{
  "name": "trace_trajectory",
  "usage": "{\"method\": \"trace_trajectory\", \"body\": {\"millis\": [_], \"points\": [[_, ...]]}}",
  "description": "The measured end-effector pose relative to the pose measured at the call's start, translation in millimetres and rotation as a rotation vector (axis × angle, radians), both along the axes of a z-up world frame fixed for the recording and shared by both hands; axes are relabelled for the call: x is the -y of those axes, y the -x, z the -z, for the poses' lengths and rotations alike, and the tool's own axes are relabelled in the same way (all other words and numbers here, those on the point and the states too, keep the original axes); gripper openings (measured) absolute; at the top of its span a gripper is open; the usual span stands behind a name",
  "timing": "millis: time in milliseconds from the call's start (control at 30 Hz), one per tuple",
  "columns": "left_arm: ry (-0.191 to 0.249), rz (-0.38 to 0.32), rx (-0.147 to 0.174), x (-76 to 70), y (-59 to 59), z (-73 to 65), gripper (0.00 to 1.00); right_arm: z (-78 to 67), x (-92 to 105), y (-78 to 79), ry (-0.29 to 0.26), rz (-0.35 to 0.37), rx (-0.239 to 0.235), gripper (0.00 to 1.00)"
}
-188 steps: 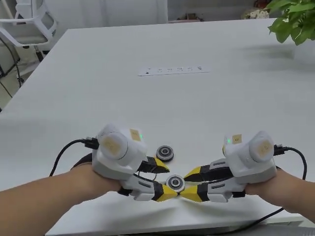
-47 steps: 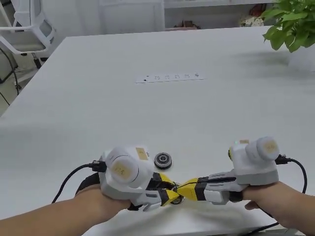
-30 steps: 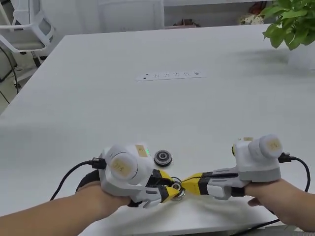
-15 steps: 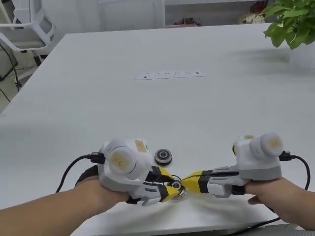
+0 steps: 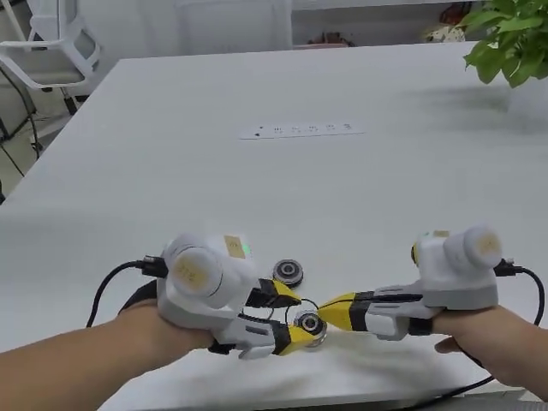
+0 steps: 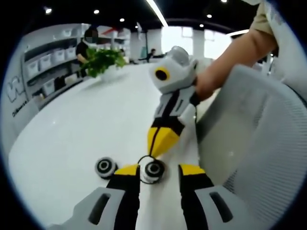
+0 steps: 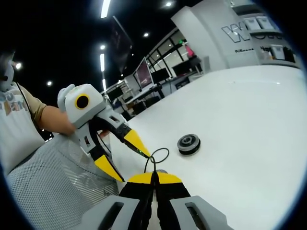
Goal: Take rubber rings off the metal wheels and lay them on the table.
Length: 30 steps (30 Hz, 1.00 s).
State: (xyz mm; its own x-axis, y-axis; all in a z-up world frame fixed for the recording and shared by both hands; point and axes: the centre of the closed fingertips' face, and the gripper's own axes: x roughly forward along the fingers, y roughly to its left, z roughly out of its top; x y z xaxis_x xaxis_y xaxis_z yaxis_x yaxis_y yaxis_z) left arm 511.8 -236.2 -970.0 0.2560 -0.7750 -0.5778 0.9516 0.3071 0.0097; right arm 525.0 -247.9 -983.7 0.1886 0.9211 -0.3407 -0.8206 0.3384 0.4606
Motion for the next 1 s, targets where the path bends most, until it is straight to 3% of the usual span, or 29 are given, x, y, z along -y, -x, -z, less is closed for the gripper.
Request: {"method": "trace_trajectory", "body": {"millis": [100, 567, 700, 1000], "points": [[0.022, -0.026, -0.009, -5.2, -0.9, -7.1, 0.39, -7.3, -2.2, 0.0, -0.017, 0.001, 0.000, 0.00], [0.076, -0.094, 0.016, -41.3, -3.5, -36.3, 0.53, -27.6, -15.3, -1.1, -0.021, -0.027, 0.016, 0.00], [0.082, -0.108, 0.019, -51.4, -4.0, -39.8, 0.61, -34.9, -22.6, -2.9, -0.022, -0.034, 0.021, 0.00], [0.081, -0.181, 0.032, -79.1, -10.7, -44.3, 0.63, -42.3, -41.4, -11.2, -0.017, -0.052, 0.028, 0.00]]}}
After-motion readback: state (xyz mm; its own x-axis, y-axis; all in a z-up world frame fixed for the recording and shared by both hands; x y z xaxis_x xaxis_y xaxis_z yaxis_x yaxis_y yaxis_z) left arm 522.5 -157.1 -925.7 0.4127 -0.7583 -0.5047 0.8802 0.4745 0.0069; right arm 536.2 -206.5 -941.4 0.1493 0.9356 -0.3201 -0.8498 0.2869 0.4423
